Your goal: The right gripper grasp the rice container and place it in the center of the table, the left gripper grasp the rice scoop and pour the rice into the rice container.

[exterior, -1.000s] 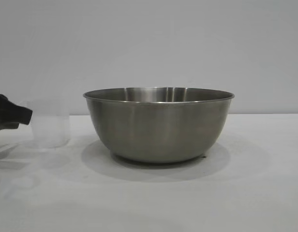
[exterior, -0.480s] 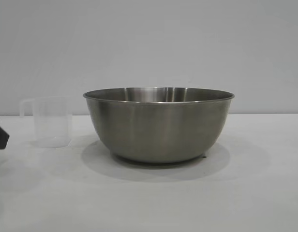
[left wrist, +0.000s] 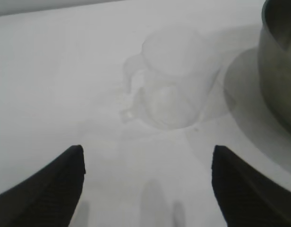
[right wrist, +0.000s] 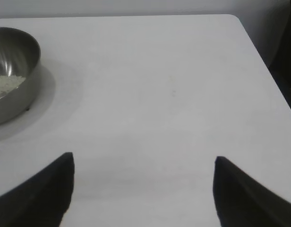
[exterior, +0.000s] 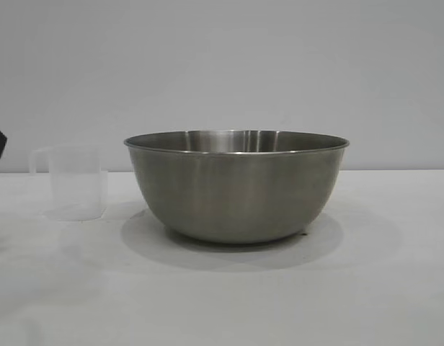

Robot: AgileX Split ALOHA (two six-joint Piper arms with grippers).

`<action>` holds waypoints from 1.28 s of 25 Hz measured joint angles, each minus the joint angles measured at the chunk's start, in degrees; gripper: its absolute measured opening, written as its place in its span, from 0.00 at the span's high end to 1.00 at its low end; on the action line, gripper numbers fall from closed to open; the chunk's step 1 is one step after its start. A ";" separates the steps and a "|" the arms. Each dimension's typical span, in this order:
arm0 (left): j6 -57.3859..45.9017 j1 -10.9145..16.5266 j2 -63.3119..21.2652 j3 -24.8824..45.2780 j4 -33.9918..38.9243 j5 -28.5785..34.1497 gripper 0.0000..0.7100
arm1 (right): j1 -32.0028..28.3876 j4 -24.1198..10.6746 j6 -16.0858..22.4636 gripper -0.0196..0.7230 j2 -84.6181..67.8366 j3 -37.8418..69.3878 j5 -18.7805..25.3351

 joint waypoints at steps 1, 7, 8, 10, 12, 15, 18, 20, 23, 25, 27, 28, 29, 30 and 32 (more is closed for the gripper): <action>-0.74 0.00 -2.02 0.00 0.48 2.47 0.31 | 0.00 0.00 0.00 0.27 0.00 0.00 0.00; -3.75 0.00 -16.72 -1.04 1.54 20.17 0.31 | 0.00 0.00 0.00 0.27 0.00 0.00 0.00; -3.87 0.00 -18.49 -1.91 1.54 24.33 0.31 | 0.00 0.00 0.00 0.27 0.00 0.00 0.00; -3.87 0.00 -22.31 -3.94 1.54 31.37 0.31 | 0.00 0.00 0.00 0.27 0.00 0.00 0.00; -3.87 0.00 -25.41 -6.11 1.54 37.25 0.31 | 0.00 0.00 0.00 0.27 0.00 0.00 0.00; -3.98 0.00 -29.70 -9.85 1.54 46.25 0.31 | 0.00 0.00 0.00 0.27 0.00 0.00 0.00; -4.10 0.00 -33.62 -13.44 1.54 54.35 0.31 | 0.00 0.00 0.00 0.27 0.00 0.00 0.00; -4.10 0.00 -36.37 -15.46 1.54 59.09 0.31 | 0.00 0.00 0.00 0.27 0.00 0.00 0.00; -4.10 0.00 -40.71 -18.14 1.54 66.23 0.31 | 0.00 0.00 0.00 0.27 0.00 0.00 0.00; -3.84 0.00 -43.85 -19.99 1.54 71.90 0.31 | 0.00 0.00 0.00 0.27 0.00 0.00 0.00; -2.22 0.00 -47.48 -21.64 1.17 77.49 0.31 | 0.00 0.00 0.00 0.27 0.00 0.00 0.00; -0.39 0.00 -49.32 -22.51 0.79 80.61 0.31 | 0.00 0.00 0.00 0.27 0.00 0.00 0.00; 1.68 0.00 -50.85 -23.31 0.06 83.52 0.31 | 0.00 0.00 0.00 0.27 0.00 0.00 0.00; 3.18 0.00 -52.66 -23.89 -0.42 85.84 0.31 | 0.00 0.00 0.00 0.27 0.00 0.00 0.00; 4.99 0.00 -56.03 -24.77 -1.30 90.75 0.31 | 0.00 0.00 0.00 0.27 0.00 0.00 0.00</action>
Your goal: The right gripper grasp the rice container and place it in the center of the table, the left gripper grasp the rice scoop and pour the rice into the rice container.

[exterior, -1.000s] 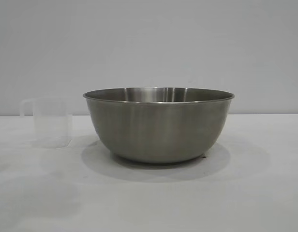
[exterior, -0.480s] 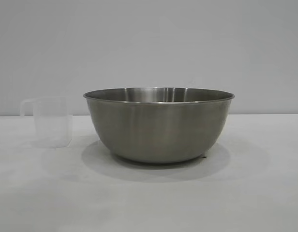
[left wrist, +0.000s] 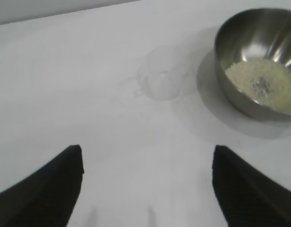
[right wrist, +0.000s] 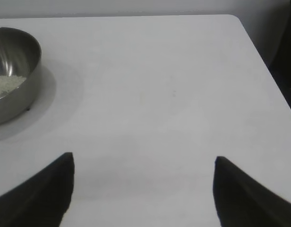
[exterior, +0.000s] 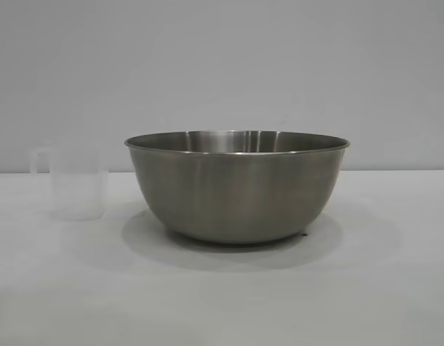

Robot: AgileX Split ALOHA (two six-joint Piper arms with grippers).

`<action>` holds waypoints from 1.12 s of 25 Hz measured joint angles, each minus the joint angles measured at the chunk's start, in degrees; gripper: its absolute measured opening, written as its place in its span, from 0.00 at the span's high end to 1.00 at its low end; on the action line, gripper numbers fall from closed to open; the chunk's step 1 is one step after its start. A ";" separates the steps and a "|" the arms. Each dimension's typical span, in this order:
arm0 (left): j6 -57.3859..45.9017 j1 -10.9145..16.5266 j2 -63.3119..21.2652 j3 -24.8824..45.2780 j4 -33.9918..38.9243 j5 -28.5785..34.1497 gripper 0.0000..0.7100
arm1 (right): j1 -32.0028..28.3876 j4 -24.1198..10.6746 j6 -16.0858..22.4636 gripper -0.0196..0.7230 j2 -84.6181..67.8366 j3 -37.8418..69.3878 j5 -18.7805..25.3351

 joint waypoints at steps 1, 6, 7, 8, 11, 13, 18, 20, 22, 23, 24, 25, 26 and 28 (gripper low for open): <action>0.28 0.00 -1.84 -0.27 -0.25 2.21 0.31 | 0.00 0.00 0.00 0.27 0.00 0.00 0.00; 1.24 0.00 -10.39 -0.50 -0.39 9.95 0.31 | 0.00 0.00 0.00 0.27 0.00 0.00 0.00; 2.03 0.00 -11.79 -0.50 -0.49 11.50 0.31 | 0.00 0.00 0.00 0.27 0.00 0.00 0.00; 2.93 0.00 -13.44 -0.50 -0.59 13.13 0.31 | 0.00 0.00 0.00 0.27 0.00 0.00 0.00; 4.47 0.00 -17.85 -0.56 -1.31 16.72 0.31 | 0.00 0.00 0.00 0.27 0.00 0.00 0.00; 4.84 0.00 -20.70 -0.56 -1.84 17.80 0.31 | 0.00 0.00 0.00 0.27 0.00 0.00 0.00; 4.83 0.00 -26.49 1.92 -2.08 18.47 0.31 | 0.00 0.00 0.00 0.27 0.00 0.00 0.00; 4.83 0.00 -28.54 3.66 -2.14 18.52 0.31 | 0.00 0.00 0.00 0.27 0.00 0.00 0.00; 4.96 0.00 -30.20 5.19 -2.14 17.41 0.31 | 0.00 0.00 0.00 0.27 0.00 0.00 0.00; 4.96 0.00 -30.66 5.73 -2.02 17.28 0.31 | 0.00 0.00 0.00 0.27 0.00 0.00 0.00; 4.96 0.00 -30.77 5.95 -1.90 17.05 0.31 | 0.00 0.00 0.00 0.27 0.00 0.00 0.00; 4.96 0.00 -30.77 5.94 -1.90 16.90 0.31 | 0.00 0.00 0.00 0.27 0.00 0.00 0.00; 4.96 0.00 -30.77 5.94 -1.80 16.91 0.31 | 0.00 0.00 0.00 0.27 0.00 0.00 0.00; 4.96 0.00 -30.77 6.08 -1.80 17.03 0.31 | 0.00 0.00 0.00 0.27 0.00 0.00 0.00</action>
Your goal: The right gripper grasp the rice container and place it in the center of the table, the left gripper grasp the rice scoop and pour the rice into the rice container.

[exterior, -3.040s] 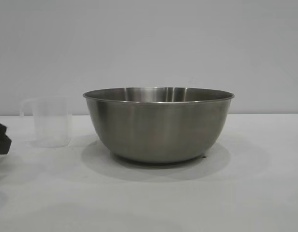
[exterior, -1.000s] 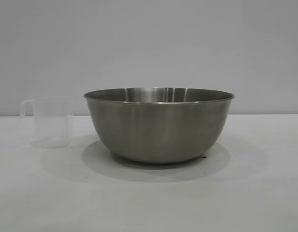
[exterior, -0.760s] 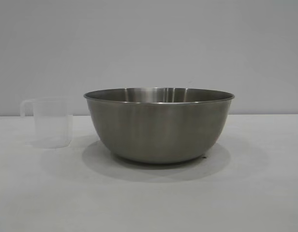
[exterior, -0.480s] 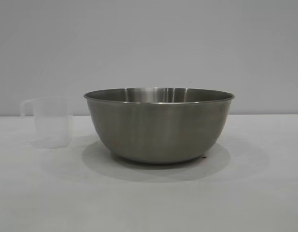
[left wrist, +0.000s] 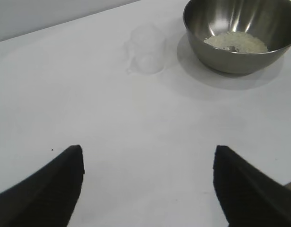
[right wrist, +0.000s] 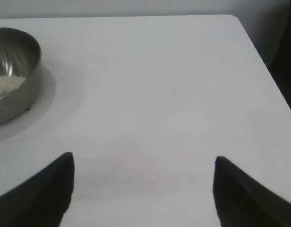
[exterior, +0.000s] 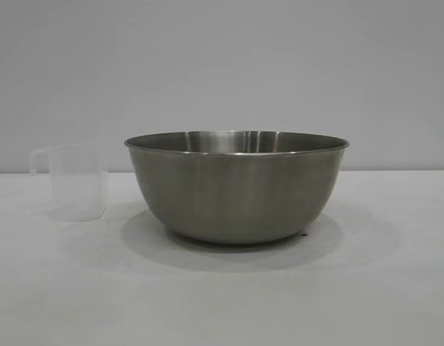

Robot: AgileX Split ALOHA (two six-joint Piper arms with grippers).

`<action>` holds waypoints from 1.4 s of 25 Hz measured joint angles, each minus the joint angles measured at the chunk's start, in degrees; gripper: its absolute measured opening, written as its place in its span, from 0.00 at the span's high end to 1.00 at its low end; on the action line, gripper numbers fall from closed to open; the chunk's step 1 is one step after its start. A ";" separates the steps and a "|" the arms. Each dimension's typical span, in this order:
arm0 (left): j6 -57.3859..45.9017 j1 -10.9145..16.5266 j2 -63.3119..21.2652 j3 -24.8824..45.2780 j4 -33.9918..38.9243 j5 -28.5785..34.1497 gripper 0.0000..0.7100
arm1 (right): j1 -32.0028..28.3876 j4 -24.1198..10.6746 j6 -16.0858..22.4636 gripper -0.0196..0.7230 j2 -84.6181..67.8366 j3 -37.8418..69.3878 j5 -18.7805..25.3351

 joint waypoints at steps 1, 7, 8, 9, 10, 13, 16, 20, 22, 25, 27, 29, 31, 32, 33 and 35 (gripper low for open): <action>0.00 0.00 -0.10 0.43 0.00 0.33 0.31 | 0.00 0.00 0.00 0.27 0.00 0.00 0.00; -0.11 0.00 -0.09 1.07 0.00 1.46 0.31 | 0.00 0.00 0.00 0.27 0.00 0.00 0.00; -0.11 0.00 -0.09 1.07 0.00 1.46 0.31 | 0.00 0.00 0.00 0.27 0.00 0.00 0.00; -0.11 0.00 -0.09 1.07 0.00 1.46 0.31 | 0.00 0.00 0.00 0.27 0.00 0.00 0.00; -0.22 0.00 -0.09 1.07 0.00 1.46 0.31 | 0.00 0.00 0.00 0.27 0.00 0.00 0.00; -0.22 0.00 -0.09 1.07 0.00 1.46 0.31 | 0.00 0.00 0.00 0.27 0.00 0.00 0.00; -0.22 0.00 -0.09 1.07 0.00 1.46 0.31 | 0.00 0.00 0.00 0.27 0.00 0.00 0.00; -0.22 0.11 -0.35 1.07 0.00 1.46 0.31 | 0.00 0.00 0.00 0.27 0.00 0.00 0.00; -0.22 0.98 -0.87 1.07 0.00 1.55 0.31 | 0.00 0.00 0.00 0.27 0.00 0.00 0.00; -0.22 4.87 -0.92 1.07 0.00 1.55 0.31 | 0.00 0.00 0.00 0.27 0.00 0.00 0.00; -0.22 8.58 -1.01 1.07 0.00 1.55 0.31 | 0.00 0.00 0.00 0.27 0.00 0.00 0.00; -0.22 12.28 -1.05 1.07 0.00 1.55 0.31 | 0.00 0.00 0.00 0.27 0.00 0.10 0.00; -0.22 15.67 -1.14 1.07 0.00 1.55 0.31 | 0.00 0.00 0.00 0.27 0.00 0.09 0.00; -0.22 17.12 -1.14 1.07 0.00 1.55 0.31 | 0.00 0.00 0.00 0.27 0.00 0.09 0.00; -0.22 18.13 -1.14 1.07 0.00 1.55 0.31 | 0.00 0.00 0.00 0.27 0.00 0.09 0.00; -0.22 19.60 -1.14 1.07 0.00 1.55 0.31 | 0.00 0.00 0.00 0.27 0.00 0.09 0.00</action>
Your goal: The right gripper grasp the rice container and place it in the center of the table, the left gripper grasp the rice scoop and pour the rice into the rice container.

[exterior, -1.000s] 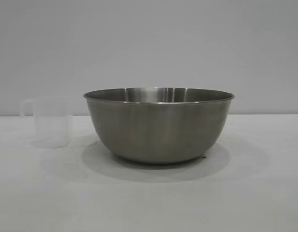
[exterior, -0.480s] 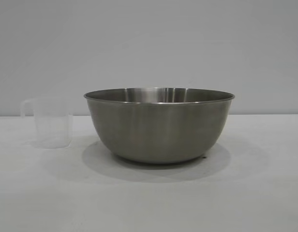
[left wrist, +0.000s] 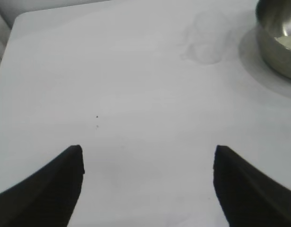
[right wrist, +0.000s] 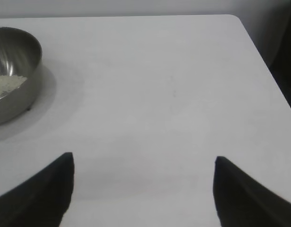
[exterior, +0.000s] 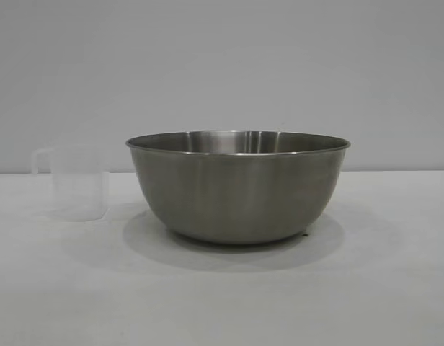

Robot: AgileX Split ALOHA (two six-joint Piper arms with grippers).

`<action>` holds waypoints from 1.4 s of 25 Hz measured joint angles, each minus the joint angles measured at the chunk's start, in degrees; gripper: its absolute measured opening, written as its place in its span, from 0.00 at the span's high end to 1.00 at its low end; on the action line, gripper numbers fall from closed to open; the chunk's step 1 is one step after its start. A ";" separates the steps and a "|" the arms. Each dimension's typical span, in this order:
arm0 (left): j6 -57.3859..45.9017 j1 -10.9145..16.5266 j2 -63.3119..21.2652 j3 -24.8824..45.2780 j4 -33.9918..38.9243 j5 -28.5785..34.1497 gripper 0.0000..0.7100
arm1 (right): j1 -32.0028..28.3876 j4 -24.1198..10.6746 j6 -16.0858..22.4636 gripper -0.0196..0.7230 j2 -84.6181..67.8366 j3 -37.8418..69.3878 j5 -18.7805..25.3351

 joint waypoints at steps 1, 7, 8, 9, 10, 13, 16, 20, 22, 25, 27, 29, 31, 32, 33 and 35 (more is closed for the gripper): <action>0.00 0.42 0.00 0.00 0.00 0.00 0.31 | 0.00 0.00 0.00 0.27 0.00 0.00 0.00; 0.00 0.79 0.00 0.00 0.00 0.00 0.31 | 1.53 0.00 0.00 0.27 0.00 0.00 0.00; 0.00 0.79 0.00 0.00 0.00 0.00 0.31 | 1.53 0.00 0.00 0.27 0.00 0.00 0.00; 0.00 0.79 0.00 0.00 0.00 0.00 0.31 | 1.32 0.00 0.00 0.27 0.00 0.00 0.00; 0.00 0.79 0.00 0.00 0.00 0.00 0.31 | 1.18 0.00 0.00 0.27 0.00 0.00 0.00; 0.00 0.79 0.00 0.00 0.00 0.00 0.31 | 1.09 0.00 0.00 0.27 0.00 0.00 0.00; 0.00 0.79 0.00 0.00 0.00 0.00 0.31 | 1.09 0.00 0.00 0.27 0.00 0.00 0.00; 0.00 0.79 0.00 0.00 0.00 0.00 0.31 | 1.09 0.00 0.00 0.27 0.00 0.00 0.00; 0.00 0.79 0.00 0.00 0.00 0.00 0.31 | 1.09 0.00 0.00 0.27 0.00 0.00 0.00; 0.00 0.79 0.00 0.00 0.00 0.00 0.31 | 1.09 0.00 0.00 0.27 0.00 0.00 0.00; 0.00 0.79 0.00 0.00 0.00 0.00 0.31 | 1.09 0.00 0.00 0.27 0.00 0.00 0.00; 0.00 0.79 0.00 0.00 0.00 0.00 0.31 | 1.09 0.00 0.00 0.27 0.00 0.00 0.00; 0.00 0.79 0.00 0.00 0.00 0.00 0.31 | 1.09 0.00 0.00 0.27 0.00 0.00 0.00; 0.00 0.79 0.00 0.00 0.00 0.00 0.31 | 1.09 0.00 0.00 0.27 0.00 0.00 0.00; 0.00 0.79 0.00 0.00 0.00 0.00 0.31 | 1.09 0.00 0.00 0.27 0.00 0.00 0.00; 0.00 0.79 0.00 0.00 0.00 0.00 0.31 | 1.09 0.00 0.00 0.27 0.00 0.00 0.00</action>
